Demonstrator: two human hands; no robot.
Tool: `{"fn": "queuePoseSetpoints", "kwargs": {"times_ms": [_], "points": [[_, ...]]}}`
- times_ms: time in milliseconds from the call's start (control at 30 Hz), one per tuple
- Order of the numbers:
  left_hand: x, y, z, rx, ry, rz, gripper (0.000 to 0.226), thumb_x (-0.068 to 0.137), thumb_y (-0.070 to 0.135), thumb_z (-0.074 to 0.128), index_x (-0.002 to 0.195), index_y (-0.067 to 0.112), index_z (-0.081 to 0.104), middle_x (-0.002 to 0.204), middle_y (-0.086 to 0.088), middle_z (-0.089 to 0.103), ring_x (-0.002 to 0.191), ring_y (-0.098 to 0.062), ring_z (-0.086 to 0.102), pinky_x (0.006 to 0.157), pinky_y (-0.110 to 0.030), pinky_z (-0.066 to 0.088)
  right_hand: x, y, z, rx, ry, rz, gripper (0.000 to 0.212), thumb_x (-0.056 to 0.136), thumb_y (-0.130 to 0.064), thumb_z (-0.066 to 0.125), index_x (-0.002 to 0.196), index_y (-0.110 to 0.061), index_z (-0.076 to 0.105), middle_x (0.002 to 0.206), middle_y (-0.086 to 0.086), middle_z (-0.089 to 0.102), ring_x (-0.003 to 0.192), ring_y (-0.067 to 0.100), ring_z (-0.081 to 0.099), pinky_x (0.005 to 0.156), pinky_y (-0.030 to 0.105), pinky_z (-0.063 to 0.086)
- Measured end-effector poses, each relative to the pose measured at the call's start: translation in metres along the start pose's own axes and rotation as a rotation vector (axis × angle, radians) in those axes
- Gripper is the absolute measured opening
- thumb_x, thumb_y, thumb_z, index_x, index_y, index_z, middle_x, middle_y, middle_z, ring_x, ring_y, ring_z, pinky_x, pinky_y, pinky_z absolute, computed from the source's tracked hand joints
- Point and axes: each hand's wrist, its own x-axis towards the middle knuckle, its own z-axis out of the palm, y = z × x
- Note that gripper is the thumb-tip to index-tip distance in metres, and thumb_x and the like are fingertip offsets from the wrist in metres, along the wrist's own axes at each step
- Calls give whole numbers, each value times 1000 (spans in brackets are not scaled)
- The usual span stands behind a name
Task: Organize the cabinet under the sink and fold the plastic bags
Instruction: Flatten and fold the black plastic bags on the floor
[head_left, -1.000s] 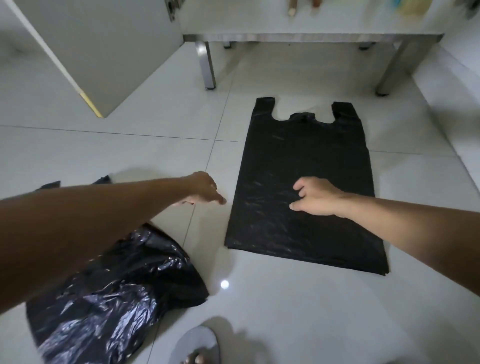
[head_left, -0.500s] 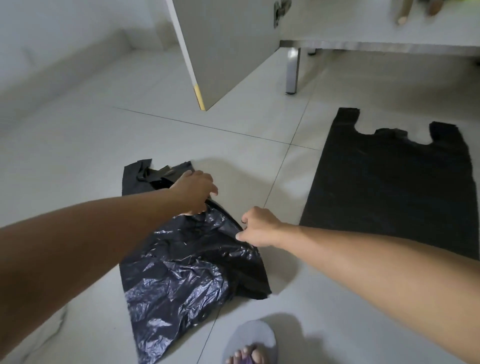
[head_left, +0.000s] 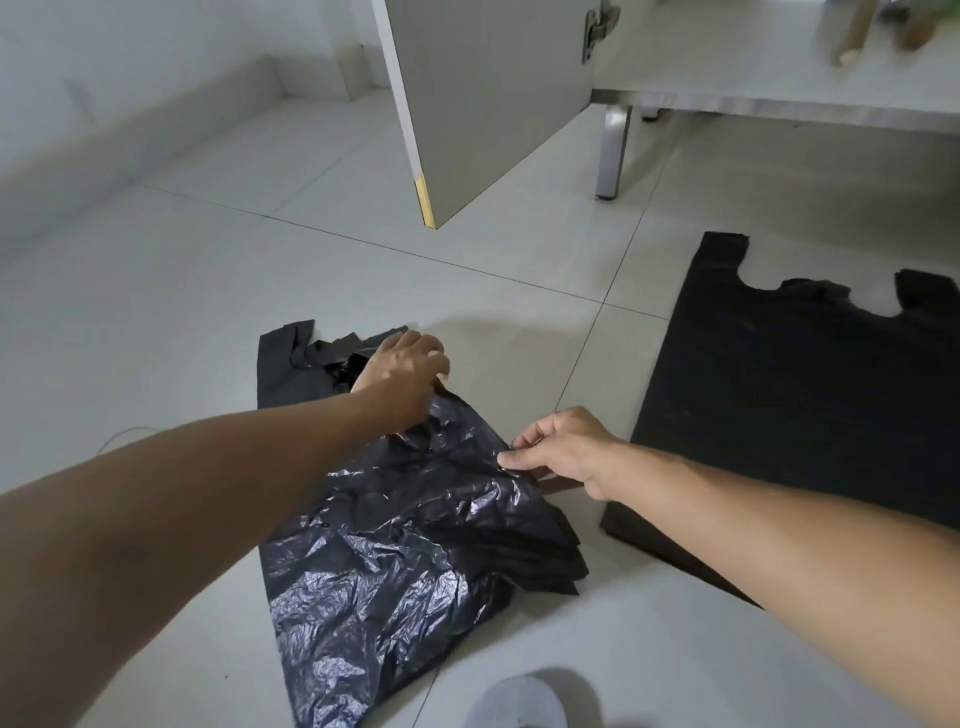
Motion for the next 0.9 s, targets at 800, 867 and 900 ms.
{"fn": "queuePoseSetpoints", "kwargs": {"times_ms": [800,867,900], "points": [[-10,-15,-32,325,-172,-230,20,100,24,46,114,31,60,99,11,66,79,-10,62,70,-24,49,-4,-26,-105,132,607,-151,19,92,-12,65,78,-13,52,82,5,55,85,24,54,66,29,43],[-11,-16,-32,388,-261,-271,19,100,21,47,106,26,64,93,8,67,72,-10,59,64,-22,45,-5,-25,-124,144,661,-176,9,91,-8,66,90,-13,59,97,5,60,99,24,57,81,32,49],[-9,-14,-32,354,-269,-306,18,99,19,48,103,23,65,91,6,67,73,-12,59,64,-22,45,-6,-24,-133,148,673,-180,11,90,-6,67,99,-11,62,107,7,62,107,25,58,91,36,51]]}}
